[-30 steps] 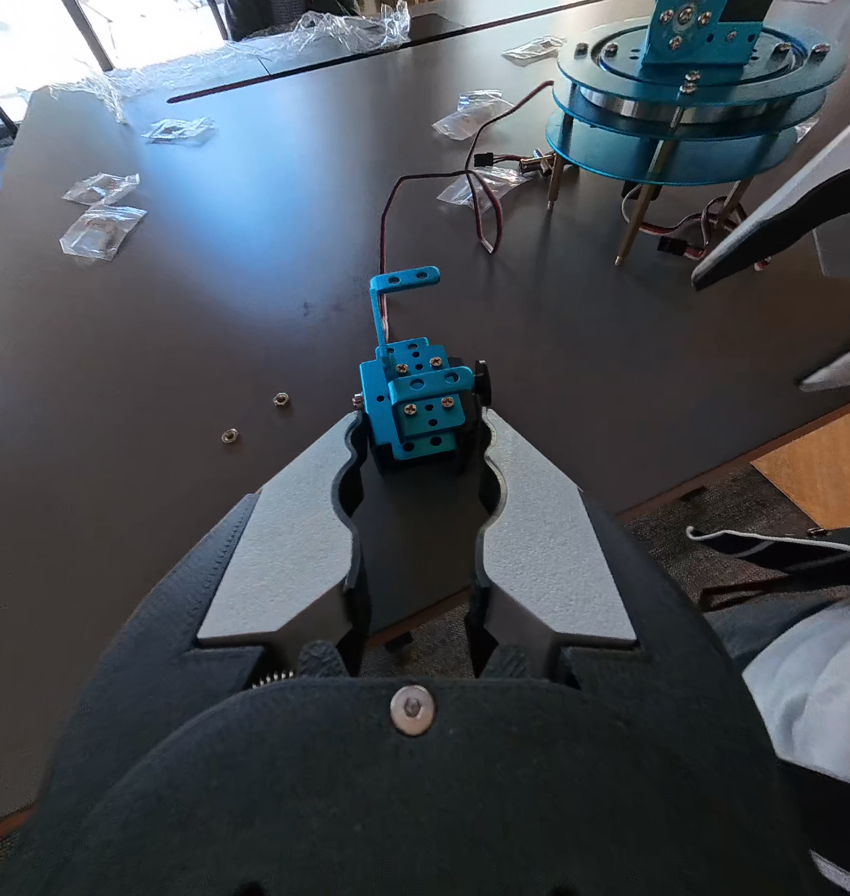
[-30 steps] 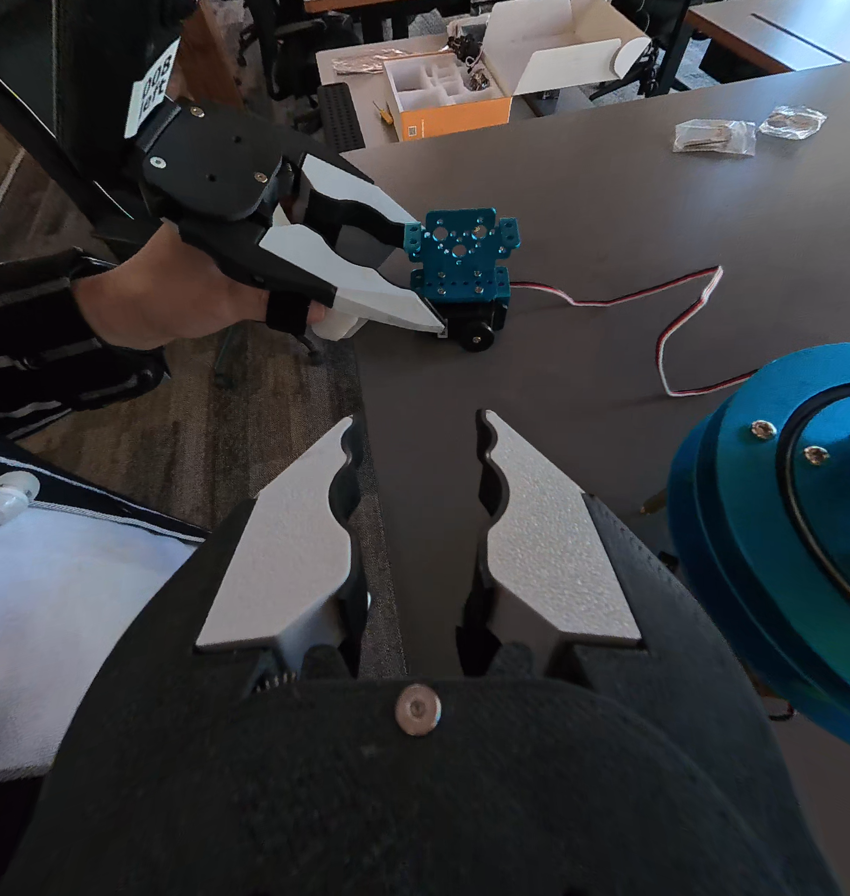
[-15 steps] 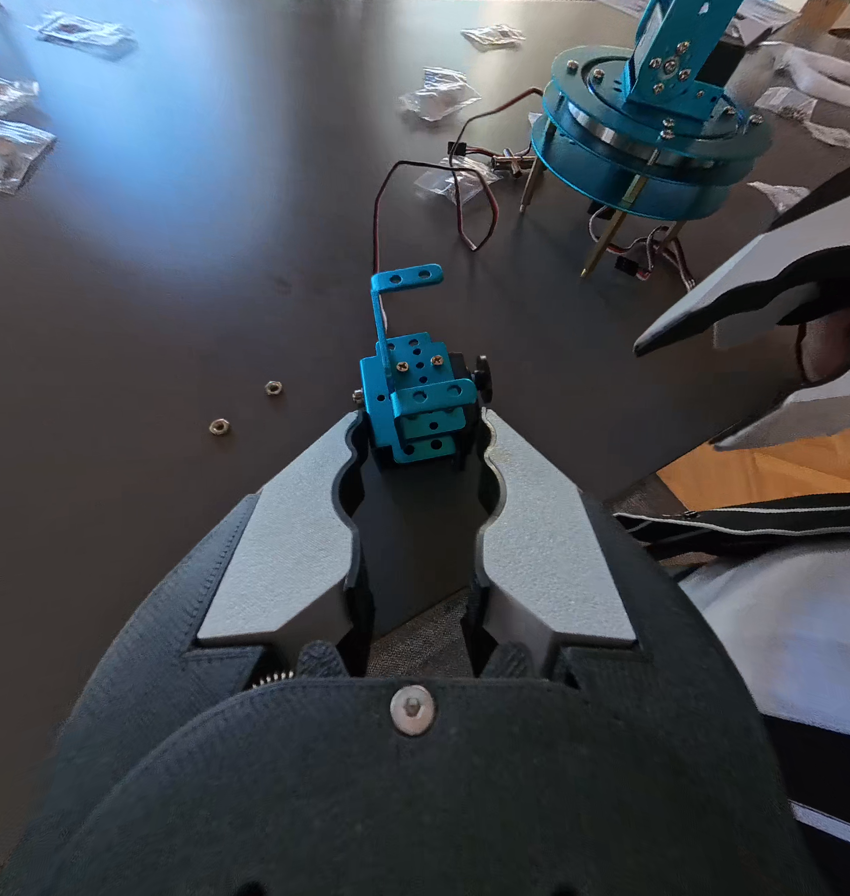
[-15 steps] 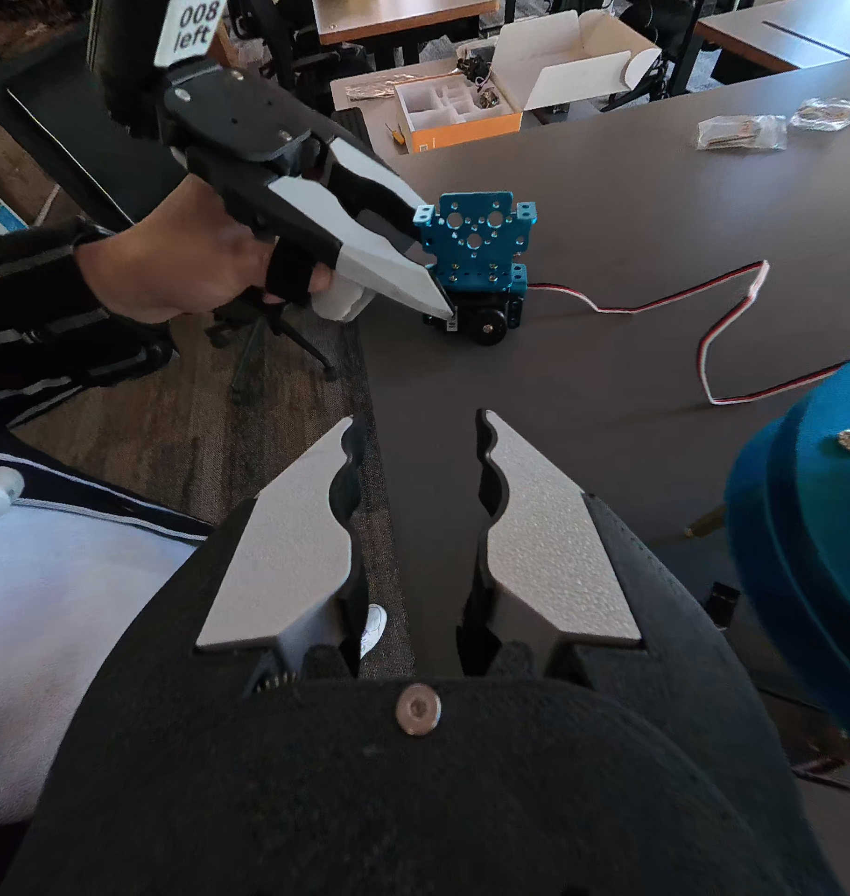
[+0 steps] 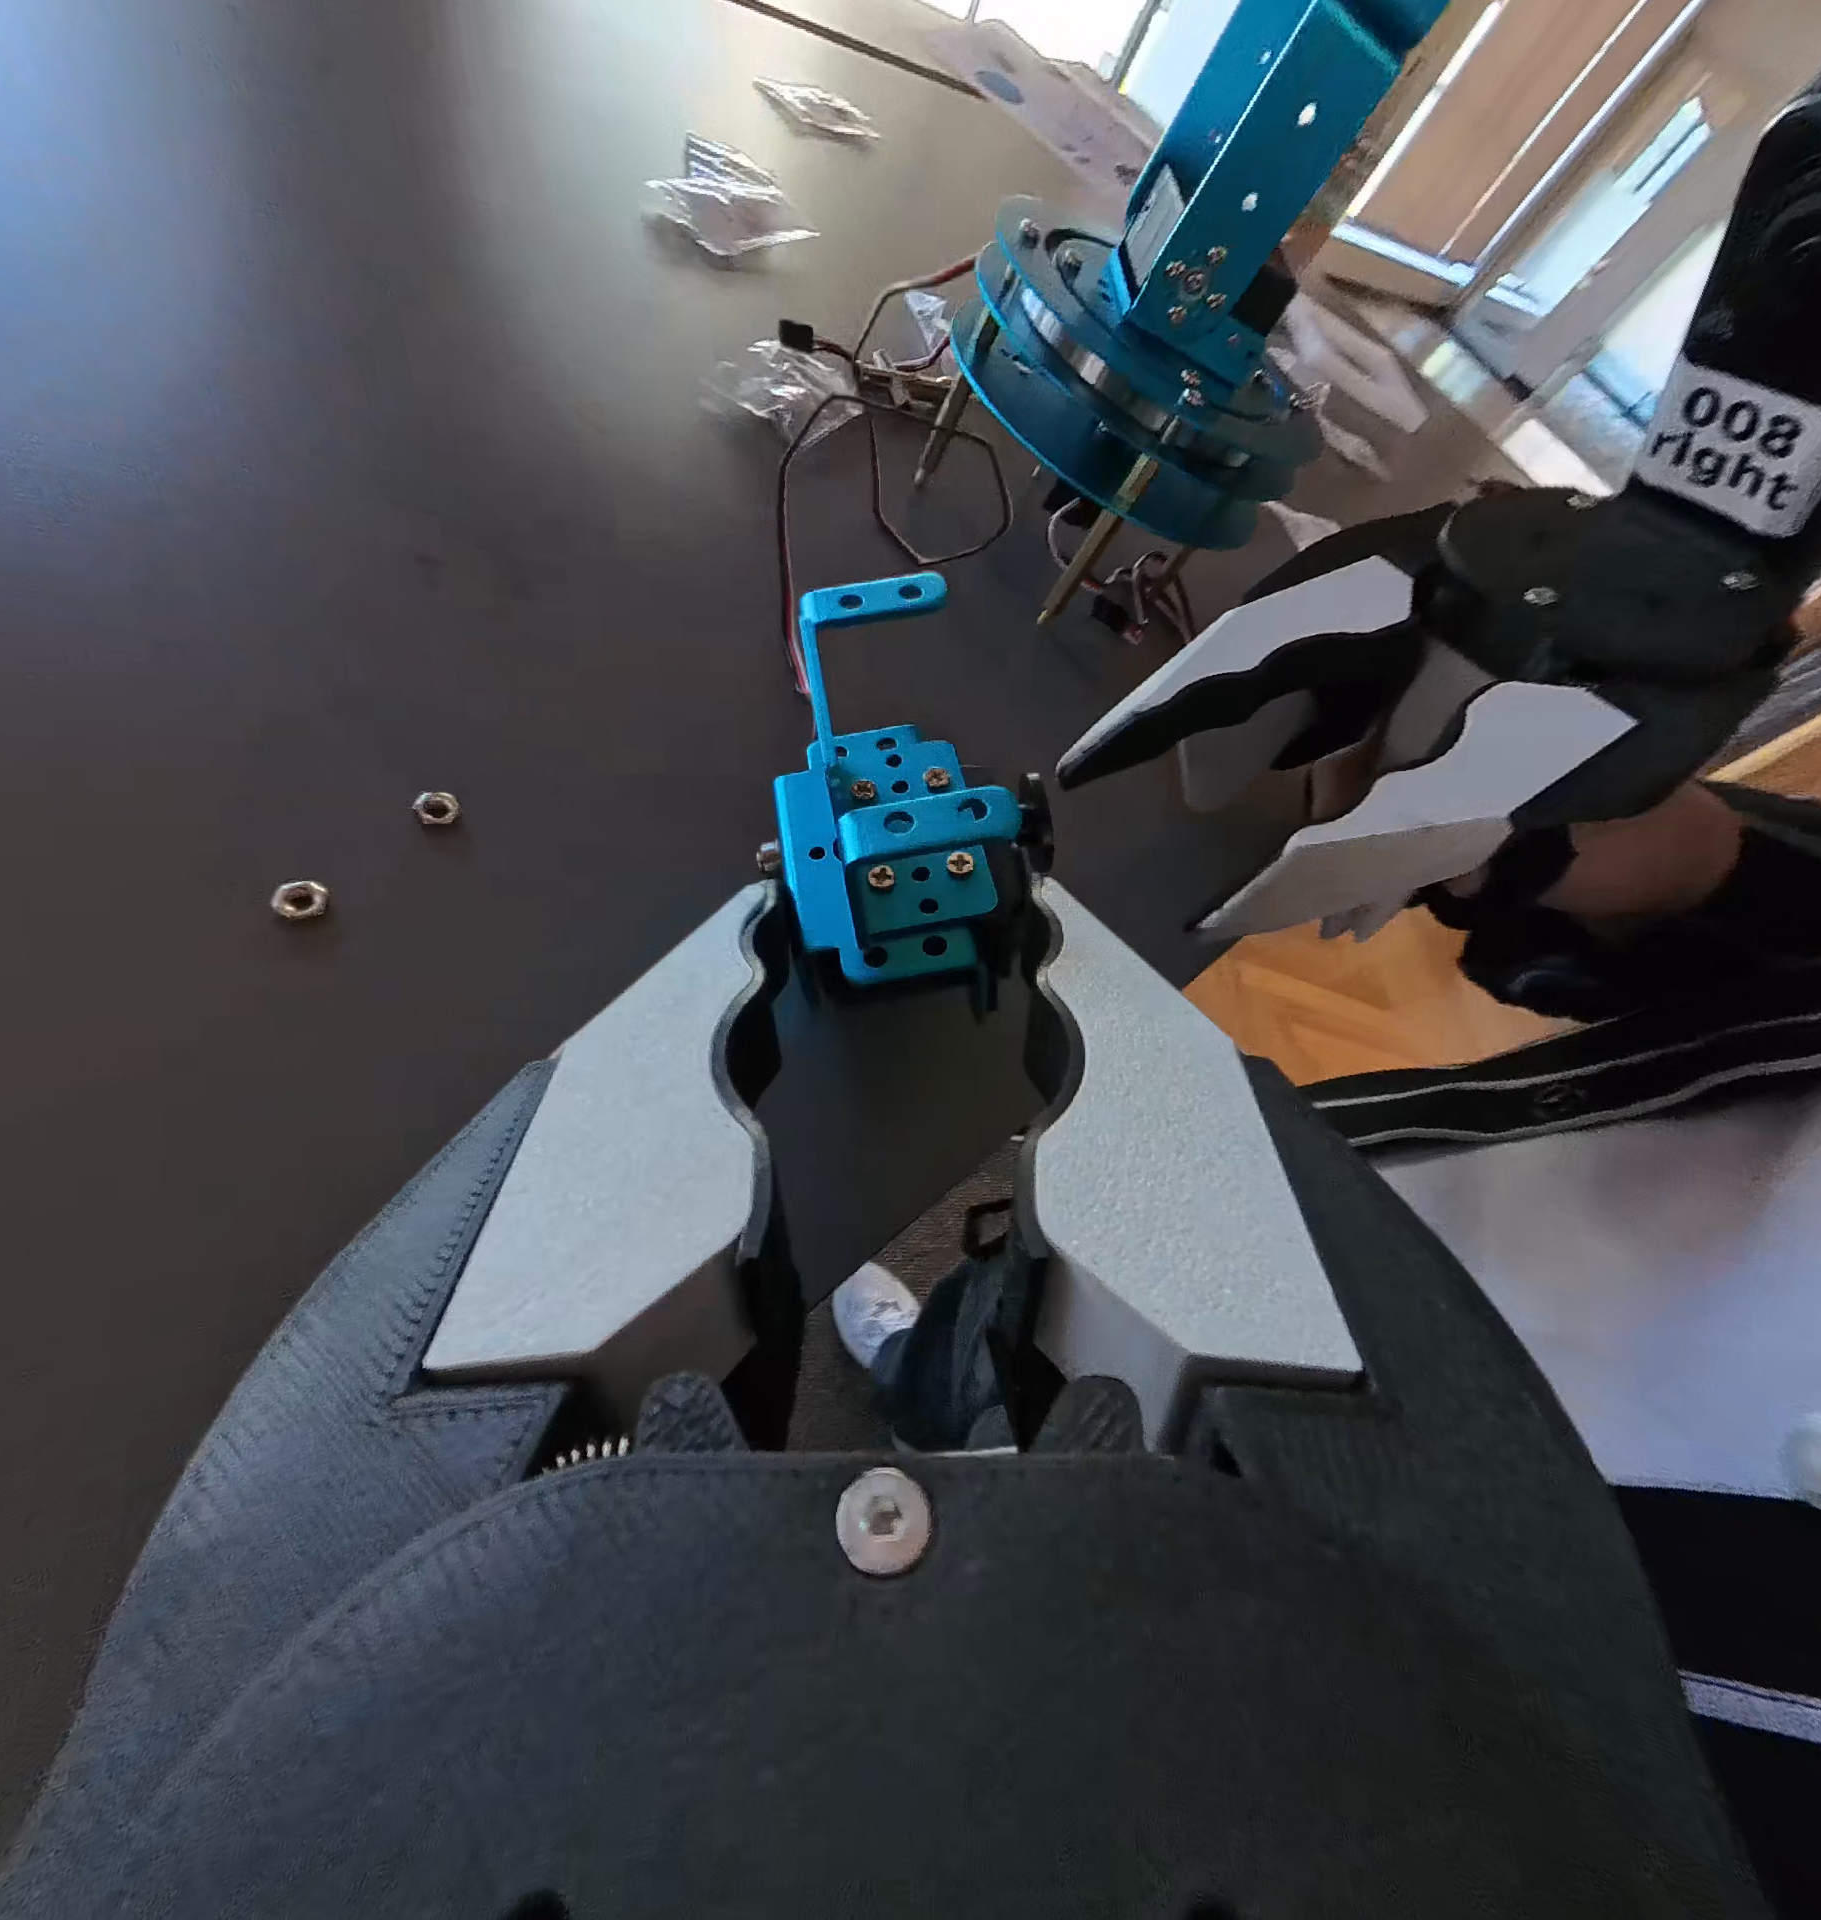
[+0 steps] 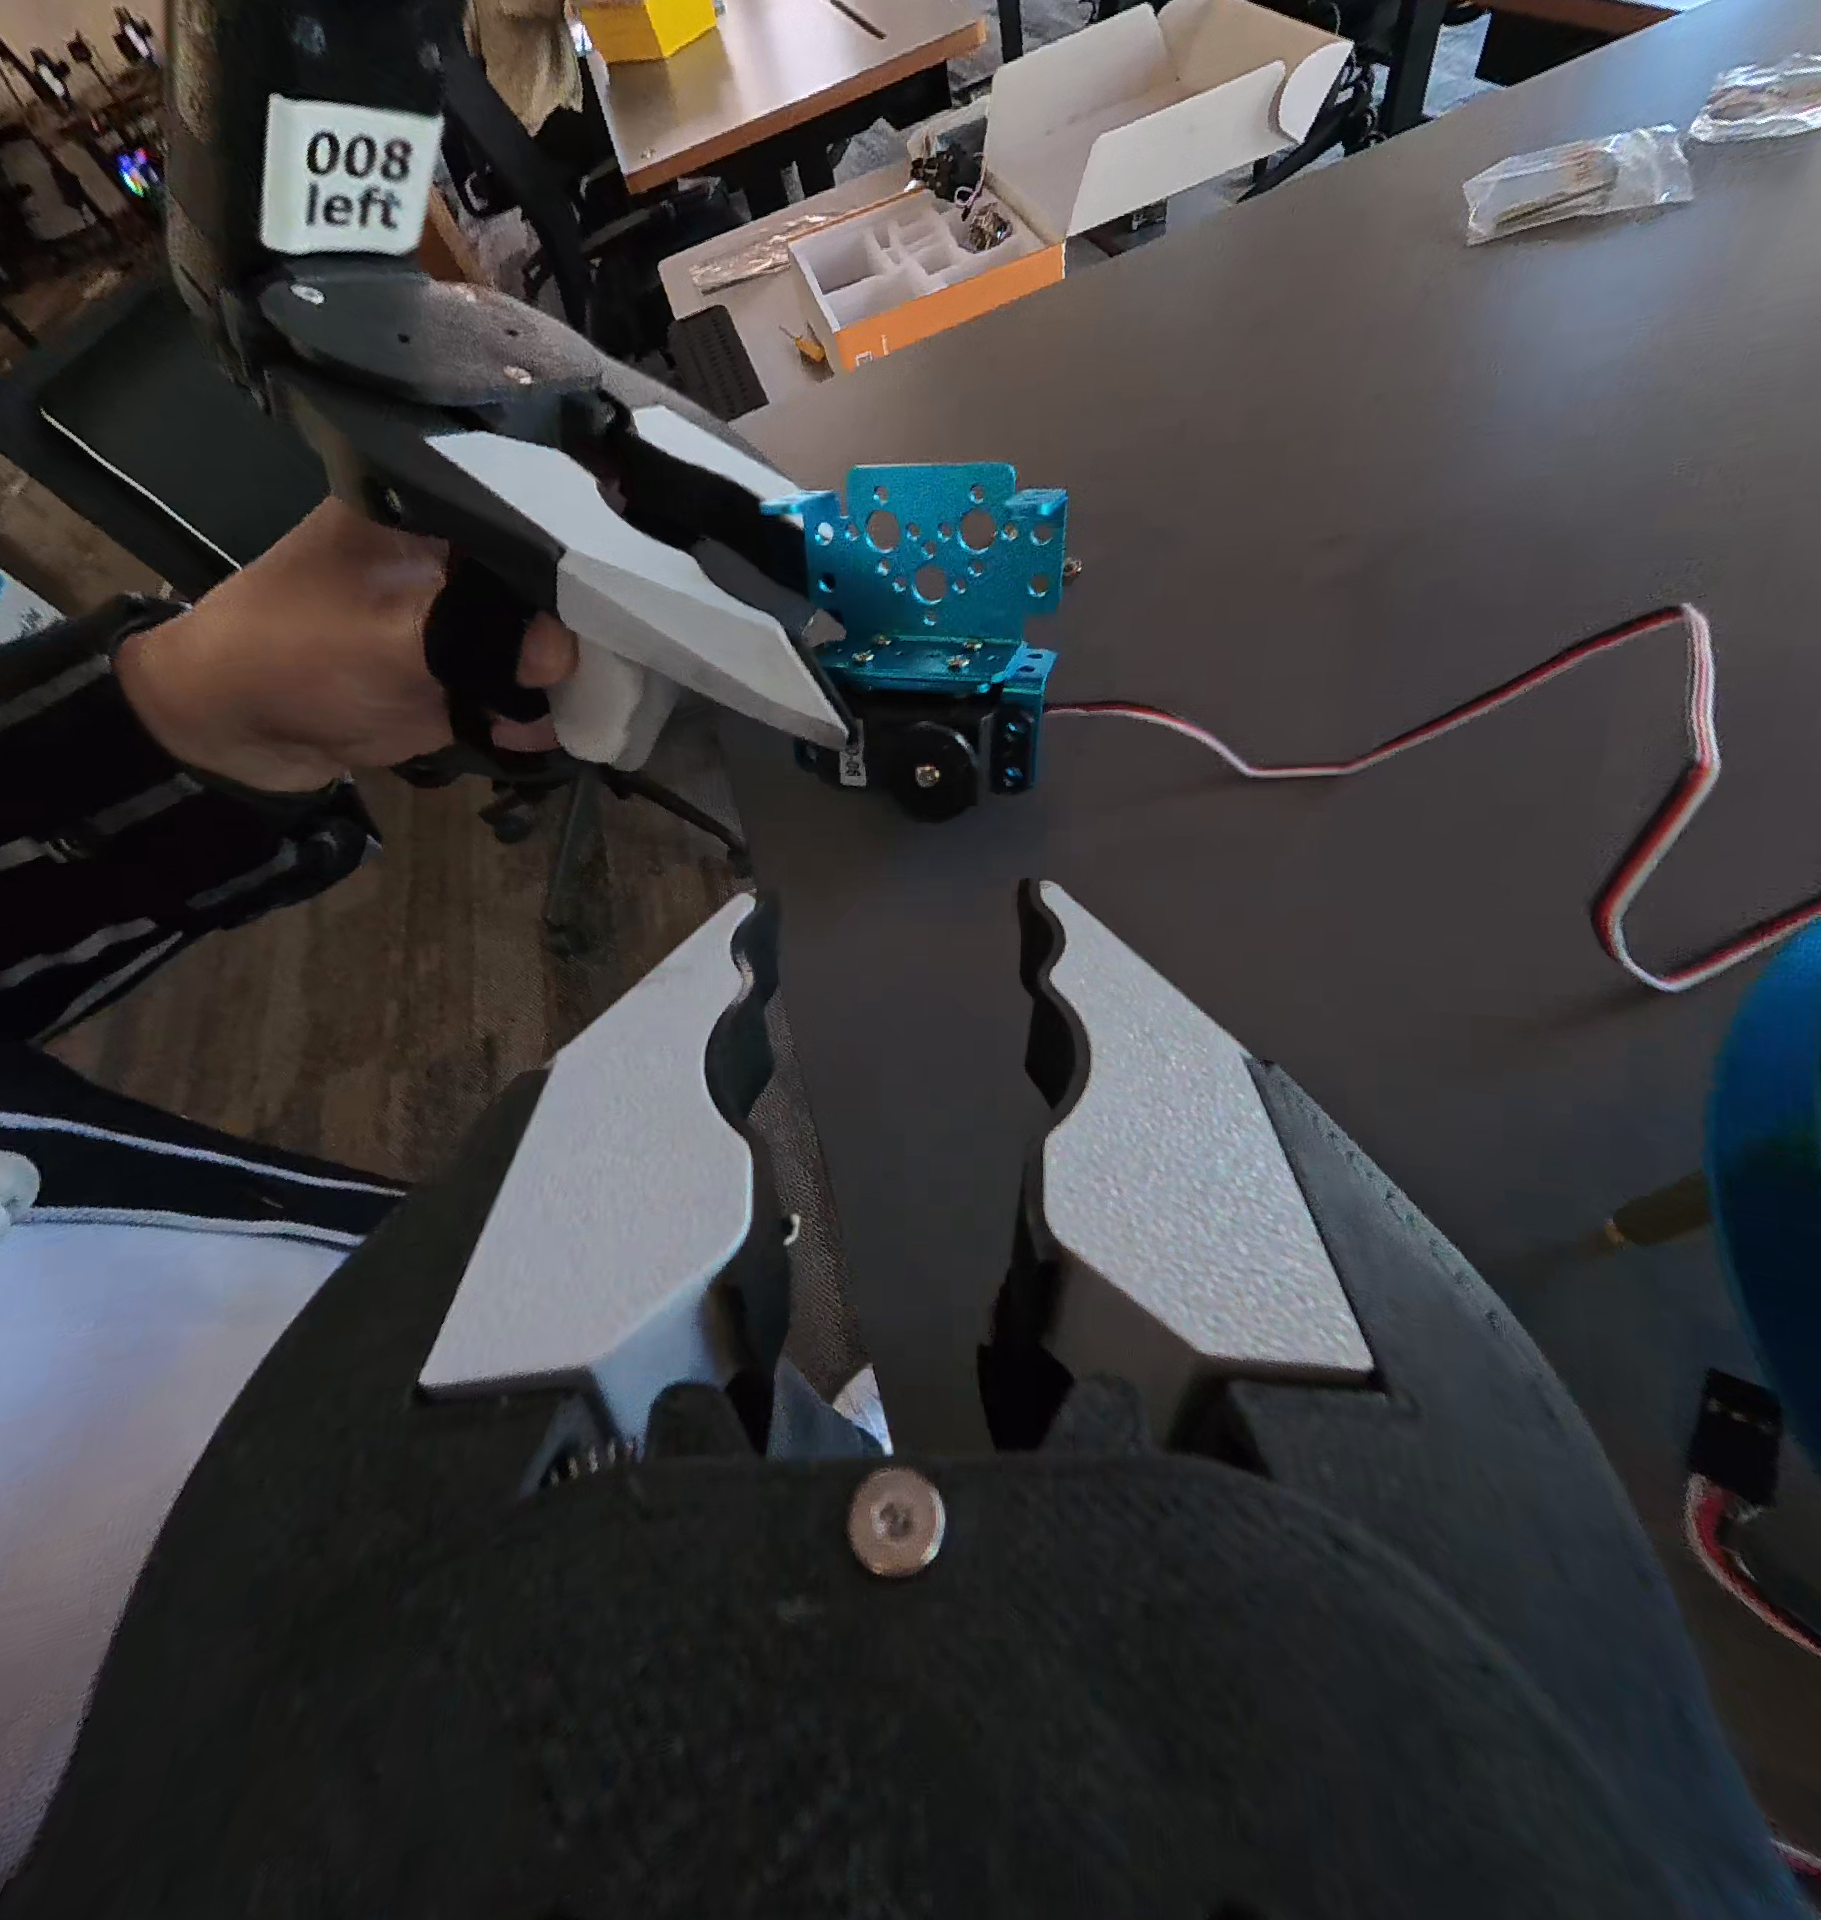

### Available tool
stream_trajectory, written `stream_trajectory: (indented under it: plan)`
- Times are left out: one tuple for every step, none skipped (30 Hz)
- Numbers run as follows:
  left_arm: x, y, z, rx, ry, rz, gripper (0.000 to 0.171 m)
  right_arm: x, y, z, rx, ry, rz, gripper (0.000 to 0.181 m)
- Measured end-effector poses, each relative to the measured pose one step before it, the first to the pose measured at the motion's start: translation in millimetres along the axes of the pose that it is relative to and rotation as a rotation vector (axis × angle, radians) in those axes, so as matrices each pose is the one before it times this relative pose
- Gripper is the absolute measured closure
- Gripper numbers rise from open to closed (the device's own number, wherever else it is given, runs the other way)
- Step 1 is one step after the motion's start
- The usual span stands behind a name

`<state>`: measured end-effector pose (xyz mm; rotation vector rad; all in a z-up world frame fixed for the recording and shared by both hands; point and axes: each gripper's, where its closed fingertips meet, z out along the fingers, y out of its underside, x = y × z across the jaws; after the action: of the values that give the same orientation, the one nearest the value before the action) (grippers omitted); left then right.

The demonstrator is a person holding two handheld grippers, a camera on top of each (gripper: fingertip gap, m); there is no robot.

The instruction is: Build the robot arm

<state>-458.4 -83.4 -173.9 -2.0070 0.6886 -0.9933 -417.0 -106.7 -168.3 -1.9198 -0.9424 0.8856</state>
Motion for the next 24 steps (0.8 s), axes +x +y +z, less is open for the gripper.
stream_trajectory:
  plan:
    - [0.79,-0.75,-0.39,0.00431,0.0194,-0.0134,0.129,0.24,-0.68,1.20,0.0030,0.0000,0.0144,0.136]
    - [0.68,-0.77,-0.38,0.00385,0.0179,-0.0115,0.129,0.32,0.00,1.11,0.0001,0.0021,0.0118,0.136]
    - [0.73,-1.10,-0.55,0.00564,0.0159,-0.0076,0.129,1.08,0.31,0.69,-0.0014,0.0074,0.0089,0.136]
    - [1.26,-1.47,-0.53,0.00848,0.0151,-0.0043,0.129,1.00,-0.16,0.21,0.0020,0.0083,0.0062,0.136]
    - [2.27,-1.68,-0.59,0.00736,0.0178,-0.0031,0.129,0.14,-0.77,-0.20,0.0075,0.0044,0.0049,0.136]
    - [3.04,-1.87,-0.48,0.00663,0.0181,0.0027,0.129,0.14,-0.66,-0.54,0.0085,0.0035,0.0059,0.136]
    - [3.47,-2.65,-0.66,0.00953,0.0140,0.0146,0.129,-0.17,-0.16,-0.71,0.0066,0.0018,0.0075,0.136]
    - [4.34,-3.34,-0.70,0.01027,0.0117,0.0228,0.129,-0.73,-0.35,-1.01,0.0072,-0.0018,0.0098,0.136]
    - [5.13,-4.02,-0.73,0.00924,0.0124,0.0246,0.129,-1.51,-1.34,-1.64,0.0134,-0.0051,0.0103,0.136]
    - [5.43,-5.05,-0.79,0.01175,0.0114,0.0262,0.129,-2.26,-2.80,-2.36,0.0200,-0.0065,0.0079,0.136]
    - [5.84,-6.26,-0.95,0.01638,0.0113,0.0299,0.129,-2.53,-3.90,-3.09,0.0231,-0.0051,0.0034,0.136]
    - [6.63,-7.46,-1.02,0.01995,0.0144,0.0333,0.129,-2.14,-4.76,-3.62,0.0248,0.0007,-0.0045,0.137]
    - [6.48,-8.35,-1.13,0.02100,0.0114,0.0355,0.129,-1.52,-5.16,-4.03,0.0234,0.0059,-0.0124,0.137]
    - [5.34,-8.55,-0.98,0.01892,0.0031,0.0408,0.129,-1.06,-5.07,-4.18,0.0207,0.0090,-0.0166,0.137]
    - [4.93,-8.71,-0.80,0.01711,-0.0001,0.0459,0.129,-0.76,-5.16,-4.43,0.0188,0.0106,-0.0165,0.137]
    - [4.53,-8.87,-0.50,0.01815,0.0003,0.0410,0.129,-0.51,-5.65,-4.83,0.0205,0.0115,-0.0150,0.138]
    - [4.17,-9.39,-0.25,0.02034,0.0032,0.0334,0.129,-0.49,-5.76,-5.30,0.0217,0.0099,-0.0143,0.138]
    - [3.76,-9.34,0.10,0.02064,0.0055,0.0266,0.129,-0.44,-5.46,-5.77,0.0187,0.0092,-0.0137,0.138]
    - [3.20,-9.27,0.43,0.02195,0.0070,0.0159,0.129,-0.09,-4.95,-6.12,0.0145,0.0093,-0.0140,0.138]
    - [3.08,-9.24,0.99,0.02381,0.0133,-0.0031,0.129,0.25,-4.70,-6.83,0.0114,0.0084,-0.0146,0.138]
    - [3.19,-8.93,1.70,0.02448,0.0223,-0.0266,0.129,0.67,-4.70,-7.72,0.0108,0.0075,-0.0163,0.138]
    - [3.21,-8.38,2.18,0.02686,0.0286,-0.0446,0.129,1.45,-5.18,-8.53,0.0137,0.0084,-0.0179,0.138]
    - [2.71,-7.75,2.58,0.03089,0.0276,-0.0530,0.129,2.52,-5.50,-9.23,0.0158,0.0080,-0.0177,0.138]
    - [1.27,-6.16,2.80,0.03047,0.0193,-0.0541,0.129,3.59,-5.52,-9.35,0.0154,0.0061,-0.0155,0.138]
